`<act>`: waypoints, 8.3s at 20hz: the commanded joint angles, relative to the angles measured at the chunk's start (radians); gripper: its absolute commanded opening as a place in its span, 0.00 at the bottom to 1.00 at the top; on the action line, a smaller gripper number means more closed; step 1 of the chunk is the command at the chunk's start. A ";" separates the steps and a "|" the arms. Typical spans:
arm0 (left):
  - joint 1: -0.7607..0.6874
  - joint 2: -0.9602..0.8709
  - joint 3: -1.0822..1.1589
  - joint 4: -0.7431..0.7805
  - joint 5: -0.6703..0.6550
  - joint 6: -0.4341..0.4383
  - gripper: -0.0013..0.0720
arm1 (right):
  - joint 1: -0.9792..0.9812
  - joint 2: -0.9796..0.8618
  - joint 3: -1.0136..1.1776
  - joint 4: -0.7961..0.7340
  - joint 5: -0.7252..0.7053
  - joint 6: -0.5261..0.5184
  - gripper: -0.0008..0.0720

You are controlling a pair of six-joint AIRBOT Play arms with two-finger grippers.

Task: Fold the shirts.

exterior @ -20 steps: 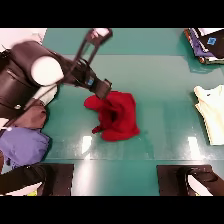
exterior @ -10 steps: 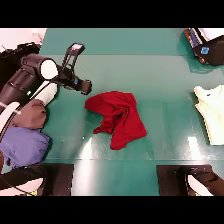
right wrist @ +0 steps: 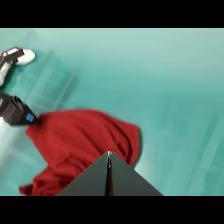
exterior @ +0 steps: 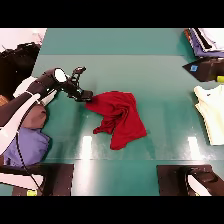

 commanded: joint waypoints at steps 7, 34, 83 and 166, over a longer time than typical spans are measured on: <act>0.039 0.055 0.159 0.074 -0.020 0.015 0.05 | 0.000 -0.152 -0.352 -0.049 0.177 0.018 0.47; 0.039 0.808 0.432 0.169 -0.188 -0.015 0.05 | -0.091 -0.042 0.305 -0.087 0.059 -0.025 0.04; 0.398 0.258 -0.391 -0.011 -0.016 -0.031 0.49 | 0.011 -0.373 -0.021 -0.102 0.135 0.027 0.04; 0.388 0.493 -0.520 -0.163 0.051 0.101 0.05 | -0.595 -0.198 -0.675 -0.047 0.163 -0.078 0.69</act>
